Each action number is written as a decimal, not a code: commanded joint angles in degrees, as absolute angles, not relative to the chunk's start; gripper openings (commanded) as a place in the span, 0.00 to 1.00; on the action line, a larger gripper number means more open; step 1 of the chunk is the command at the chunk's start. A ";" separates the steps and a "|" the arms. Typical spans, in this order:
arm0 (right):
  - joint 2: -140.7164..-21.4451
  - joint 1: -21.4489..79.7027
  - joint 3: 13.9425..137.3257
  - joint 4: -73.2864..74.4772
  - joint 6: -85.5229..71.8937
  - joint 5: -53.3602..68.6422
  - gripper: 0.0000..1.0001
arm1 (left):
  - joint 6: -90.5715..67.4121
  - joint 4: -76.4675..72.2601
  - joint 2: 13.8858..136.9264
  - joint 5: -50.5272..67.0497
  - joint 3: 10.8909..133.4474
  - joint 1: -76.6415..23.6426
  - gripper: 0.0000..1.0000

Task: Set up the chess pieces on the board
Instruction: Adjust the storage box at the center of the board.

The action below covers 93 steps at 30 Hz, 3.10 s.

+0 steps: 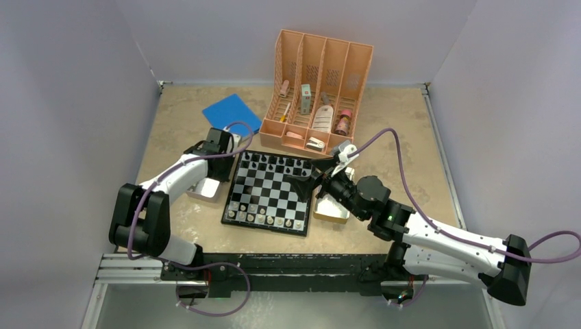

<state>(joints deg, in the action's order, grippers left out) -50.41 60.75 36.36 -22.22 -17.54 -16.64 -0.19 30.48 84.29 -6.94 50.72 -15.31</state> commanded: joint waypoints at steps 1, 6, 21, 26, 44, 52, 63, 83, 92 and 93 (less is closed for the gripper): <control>-50.24 60.92 39.00 -24.87 -16.57 -18.32 0.99 | 1.56 27.87 82.71 -9.09 50.62 -15.64 0.00; -50.05 60.99 39.02 -24.45 -17.02 -19.35 0.99 | -3.99 28.12 82.20 -8.97 53.04 -15.64 0.25; -51.85 60.99 39.19 -25.32 -17.47 -17.62 0.99 | -50.20 47.08 81.32 -20.23 63.24 -10.34 0.24; -51.54 60.92 39.44 -25.36 -17.40 -17.14 0.99 | -65.85 61.49 82.13 -25.71 65.47 -7.37 0.25; -52.46 60.95 39.73 -25.37 -16.92 -17.93 0.99 | -76.25 61.95 85.39 -25.11 57.82 -3.09 0.24; -52.39 60.98 39.64 -25.27 -16.51 -18.25 0.99 | -76.86 61.70 87.49 -27.51 58.15 -2.99 0.14; -51.47 60.99 39.02 -25.40 -16.26 -18.46 0.99 | -69.15 59.93 88.19 -37.05 60.18 -2.24 0.00; -49.68 60.91 37.48 -26.64 -16.26 -17.95 0.99 | -31.11 31.81 77.80 -30.66 53.47 2.82 0.00; -48.93 60.93 36.88 -26.99 -16.01 -18.02 0.99 | -24.88 29.40 79.30 -24.75 52.70 2.87 0.00; -48.93 60.87 36.87 -27.01 -16.00 -17.95 0.99 | -25.25 30.20 79.70 -24.64 52.98 2.86 0.00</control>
